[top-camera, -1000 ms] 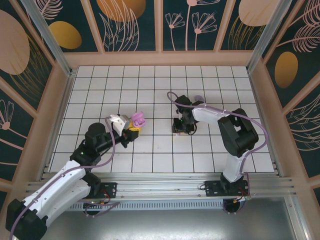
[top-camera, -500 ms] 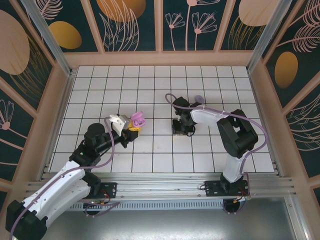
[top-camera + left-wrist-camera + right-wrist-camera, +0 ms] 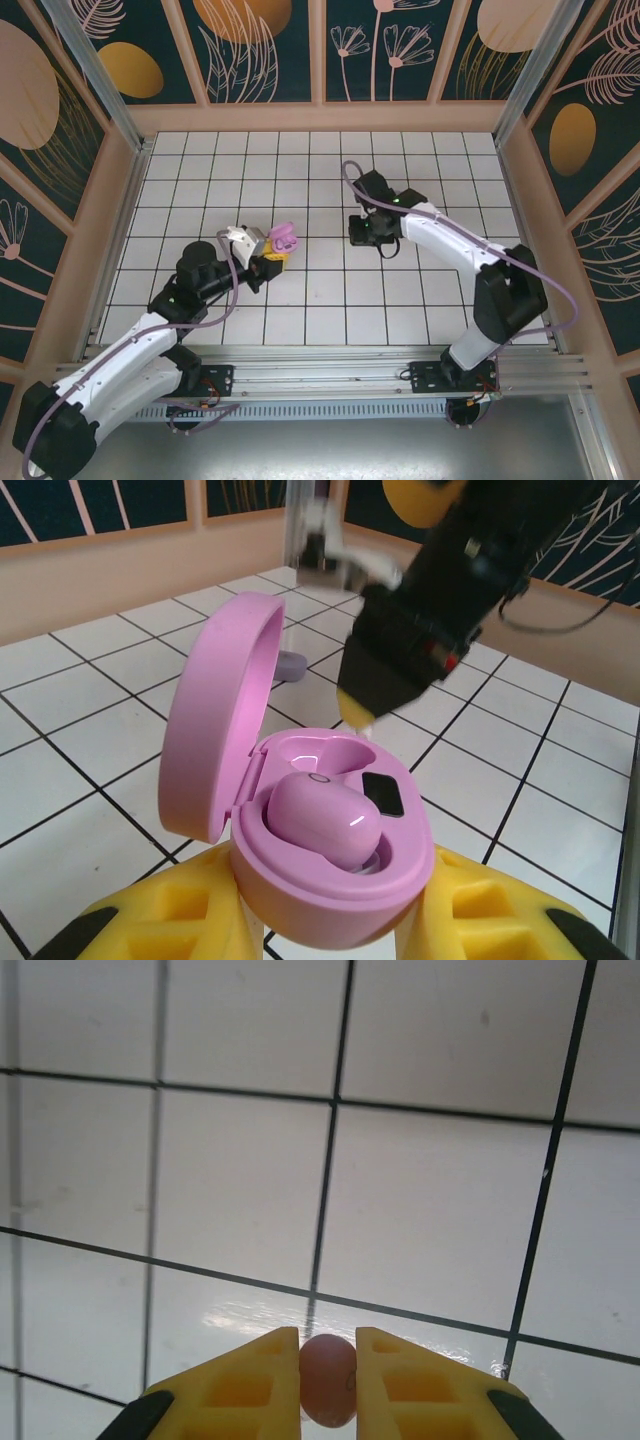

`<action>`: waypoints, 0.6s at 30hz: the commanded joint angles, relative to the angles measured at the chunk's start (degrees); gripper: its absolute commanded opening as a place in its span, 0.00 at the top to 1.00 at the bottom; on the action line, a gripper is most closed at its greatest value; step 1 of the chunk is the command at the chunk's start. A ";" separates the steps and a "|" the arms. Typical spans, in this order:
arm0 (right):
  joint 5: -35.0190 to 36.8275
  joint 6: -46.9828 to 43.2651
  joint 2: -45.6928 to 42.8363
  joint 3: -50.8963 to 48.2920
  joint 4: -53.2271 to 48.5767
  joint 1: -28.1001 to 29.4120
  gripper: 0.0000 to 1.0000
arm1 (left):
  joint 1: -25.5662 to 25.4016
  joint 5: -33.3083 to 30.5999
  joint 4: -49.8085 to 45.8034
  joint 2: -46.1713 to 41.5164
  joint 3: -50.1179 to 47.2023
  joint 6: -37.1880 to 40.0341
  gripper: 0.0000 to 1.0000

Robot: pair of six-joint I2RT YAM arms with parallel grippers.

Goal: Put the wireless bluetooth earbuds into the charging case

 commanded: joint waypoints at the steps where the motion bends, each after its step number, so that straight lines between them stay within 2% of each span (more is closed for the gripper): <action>1: 1.40 -1.59 -4.32 3.64 -4.91 1.30 0.85 | -0.10 2.74 6.88 1.47 -1.02 -0.27 0.99; 7: 1.97 -5.16 -9.76 7.83 -2.46 7.51 0.89 | -0.18 4.70 10.76 5.85 -0.12 -1.08 0.99; 13: 3.59 -8.07 -9.58 11.65 -0.70 12.63 0.91 | -0.09 5.98 12.41 7.87 0.01 -1.23 0.99; 18: 4.74 -11.67 -9.20 10.65 3.62 16.34 0.91 | -0.11 5.95 13.50 8.03 -0.52 -1.73 0.99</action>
